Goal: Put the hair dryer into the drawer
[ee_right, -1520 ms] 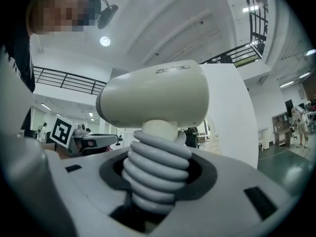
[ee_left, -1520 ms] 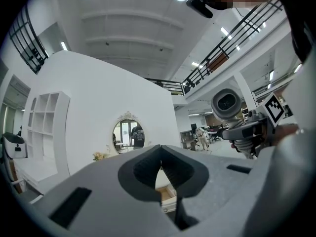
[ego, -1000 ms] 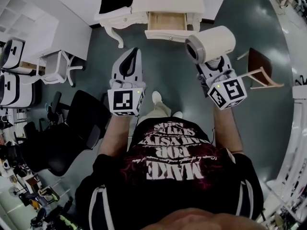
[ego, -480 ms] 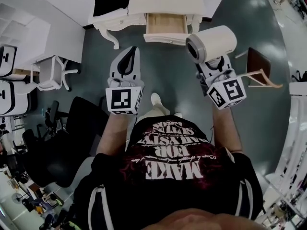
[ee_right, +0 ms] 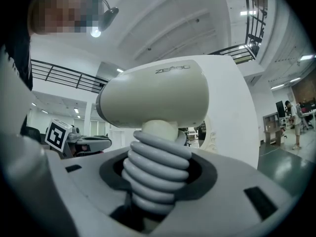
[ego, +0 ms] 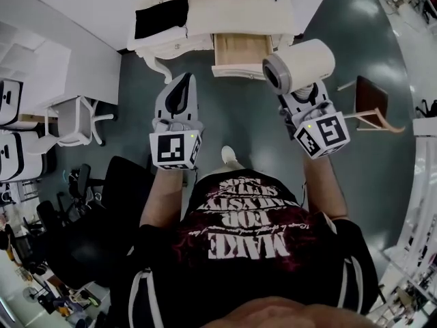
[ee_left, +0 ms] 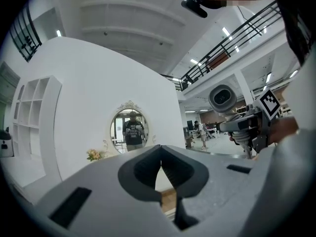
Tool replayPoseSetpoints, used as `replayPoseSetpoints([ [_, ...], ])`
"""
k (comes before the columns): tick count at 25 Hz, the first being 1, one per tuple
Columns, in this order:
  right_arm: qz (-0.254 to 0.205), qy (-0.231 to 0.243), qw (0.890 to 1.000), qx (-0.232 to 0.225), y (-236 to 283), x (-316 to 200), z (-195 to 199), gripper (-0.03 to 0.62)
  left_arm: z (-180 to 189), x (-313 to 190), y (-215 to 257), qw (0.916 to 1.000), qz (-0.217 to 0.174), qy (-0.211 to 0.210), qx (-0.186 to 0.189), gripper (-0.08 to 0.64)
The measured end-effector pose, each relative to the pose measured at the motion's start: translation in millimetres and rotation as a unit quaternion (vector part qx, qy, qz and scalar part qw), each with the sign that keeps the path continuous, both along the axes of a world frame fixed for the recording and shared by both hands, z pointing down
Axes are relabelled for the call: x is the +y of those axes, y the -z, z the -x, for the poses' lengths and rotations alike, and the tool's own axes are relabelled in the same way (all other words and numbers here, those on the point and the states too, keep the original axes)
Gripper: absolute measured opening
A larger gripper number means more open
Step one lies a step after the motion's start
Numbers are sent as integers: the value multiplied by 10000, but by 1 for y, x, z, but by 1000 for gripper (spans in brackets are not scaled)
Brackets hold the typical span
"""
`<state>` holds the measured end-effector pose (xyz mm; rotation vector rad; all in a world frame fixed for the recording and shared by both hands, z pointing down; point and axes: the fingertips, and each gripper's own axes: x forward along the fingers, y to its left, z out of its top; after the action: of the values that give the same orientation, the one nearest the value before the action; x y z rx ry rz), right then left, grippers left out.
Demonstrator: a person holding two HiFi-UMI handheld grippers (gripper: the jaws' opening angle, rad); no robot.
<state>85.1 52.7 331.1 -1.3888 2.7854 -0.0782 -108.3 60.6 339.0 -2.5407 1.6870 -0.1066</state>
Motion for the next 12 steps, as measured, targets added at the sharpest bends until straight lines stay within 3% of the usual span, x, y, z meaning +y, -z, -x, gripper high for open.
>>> replayPoseSetpoints([
  [8, 107, -36, 9999, 128, -2, -25, 19, 199, 21, -32, -9, 10000, 8, -23, 35, 5],
  [12, 94, -110, 9998, 136, 6, -34, 21, 199, 19, -43, -8, 9994, 16, -299, 170, 5],
])
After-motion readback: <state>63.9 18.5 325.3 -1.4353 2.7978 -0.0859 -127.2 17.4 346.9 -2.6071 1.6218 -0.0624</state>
